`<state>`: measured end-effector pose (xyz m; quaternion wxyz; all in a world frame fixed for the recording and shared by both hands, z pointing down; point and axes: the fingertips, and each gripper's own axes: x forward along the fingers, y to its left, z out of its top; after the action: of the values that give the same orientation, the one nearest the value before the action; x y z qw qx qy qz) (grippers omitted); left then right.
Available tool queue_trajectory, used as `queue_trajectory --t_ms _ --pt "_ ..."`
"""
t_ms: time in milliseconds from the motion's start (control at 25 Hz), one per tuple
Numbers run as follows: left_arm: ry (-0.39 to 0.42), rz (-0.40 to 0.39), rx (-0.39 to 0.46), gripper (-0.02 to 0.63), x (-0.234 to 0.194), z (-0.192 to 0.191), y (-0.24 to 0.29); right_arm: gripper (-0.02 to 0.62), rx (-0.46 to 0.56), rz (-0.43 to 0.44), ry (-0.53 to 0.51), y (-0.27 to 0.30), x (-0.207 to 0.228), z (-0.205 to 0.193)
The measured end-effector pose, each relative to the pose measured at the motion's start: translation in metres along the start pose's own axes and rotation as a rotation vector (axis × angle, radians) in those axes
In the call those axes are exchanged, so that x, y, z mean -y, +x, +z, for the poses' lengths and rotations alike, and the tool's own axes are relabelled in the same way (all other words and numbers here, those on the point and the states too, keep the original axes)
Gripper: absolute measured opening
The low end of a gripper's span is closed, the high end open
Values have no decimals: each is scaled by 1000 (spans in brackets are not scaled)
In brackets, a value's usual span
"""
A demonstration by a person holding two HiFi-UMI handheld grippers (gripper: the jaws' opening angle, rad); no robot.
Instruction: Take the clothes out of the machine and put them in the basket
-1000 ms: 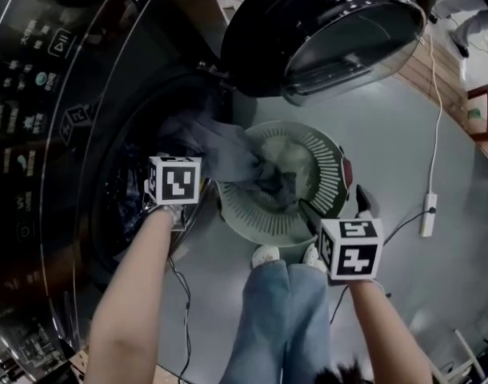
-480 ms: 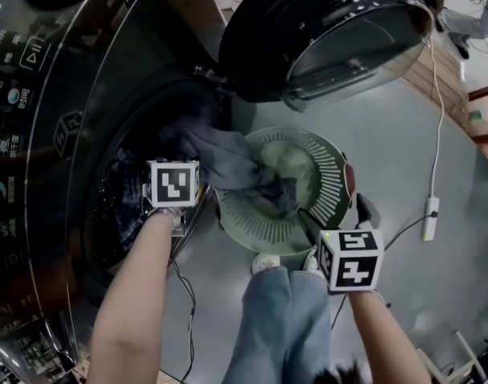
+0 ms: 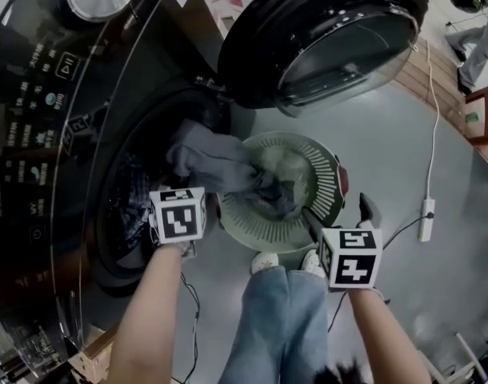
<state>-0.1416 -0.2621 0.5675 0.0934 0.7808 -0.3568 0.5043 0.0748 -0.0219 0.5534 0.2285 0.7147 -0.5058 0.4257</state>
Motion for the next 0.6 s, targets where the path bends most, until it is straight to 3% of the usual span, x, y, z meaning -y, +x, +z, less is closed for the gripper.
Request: queue_trajectory --t_ms 200,600 --pt "-98 -53 22 89 18 -2 -40 532 17 0 7 -18 3 9" --pt "-97 -189 118 87 69 32 -94 532 66 -3 15 -49 12 33"
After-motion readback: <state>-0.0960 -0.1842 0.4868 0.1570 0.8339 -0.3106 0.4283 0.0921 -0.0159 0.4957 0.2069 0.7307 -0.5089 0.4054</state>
